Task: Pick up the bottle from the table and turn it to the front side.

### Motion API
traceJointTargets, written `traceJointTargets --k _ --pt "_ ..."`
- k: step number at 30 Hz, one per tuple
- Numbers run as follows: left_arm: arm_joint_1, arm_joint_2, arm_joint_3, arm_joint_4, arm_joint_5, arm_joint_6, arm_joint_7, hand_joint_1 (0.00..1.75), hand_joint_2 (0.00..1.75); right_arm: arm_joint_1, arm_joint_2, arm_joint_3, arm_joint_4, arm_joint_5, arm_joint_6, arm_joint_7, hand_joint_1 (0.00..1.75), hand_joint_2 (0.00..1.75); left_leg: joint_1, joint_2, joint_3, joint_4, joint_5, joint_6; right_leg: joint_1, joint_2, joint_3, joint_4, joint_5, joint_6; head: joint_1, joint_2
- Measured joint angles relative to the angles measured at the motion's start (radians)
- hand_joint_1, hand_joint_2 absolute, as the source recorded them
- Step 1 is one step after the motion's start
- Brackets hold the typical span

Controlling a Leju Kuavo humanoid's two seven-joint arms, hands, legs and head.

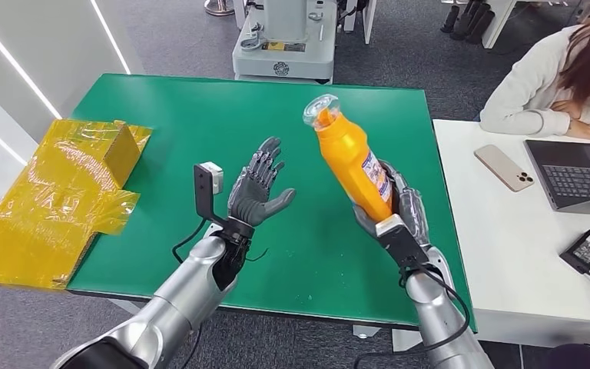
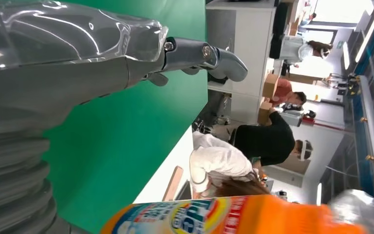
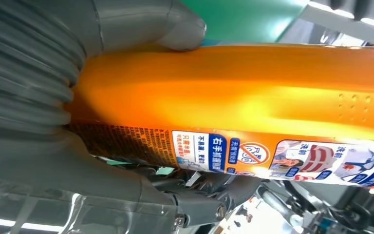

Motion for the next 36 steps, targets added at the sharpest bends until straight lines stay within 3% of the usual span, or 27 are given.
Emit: traceJointTargets --k 21,36 --pt "-0.115 -0.025 0.025 0.095 0.035 -0.047 0.068 0.0 1.75 -0.051 0.069 0.071 0.027 0.032 -0.002 0.054 1.75 1.75 0.0 0.0 -0.002 0.0 0.0 0.0 0.0 0.0 -0.001 0.0 0.0 0.0 0.0 0.0" --pt "-0.14 0.024 0.083 0.096 0.056 -0.047 0.067 0.0 1.75 -0.053 0.086 0.096 0.093 0.035 -0.018 0.06 1.75 1.75 0.0 0.0 -0.002 0.0 0.001 -0.001 0.0 0.0 -0.002 0.001 0.0 0.0 0.0 0.0"
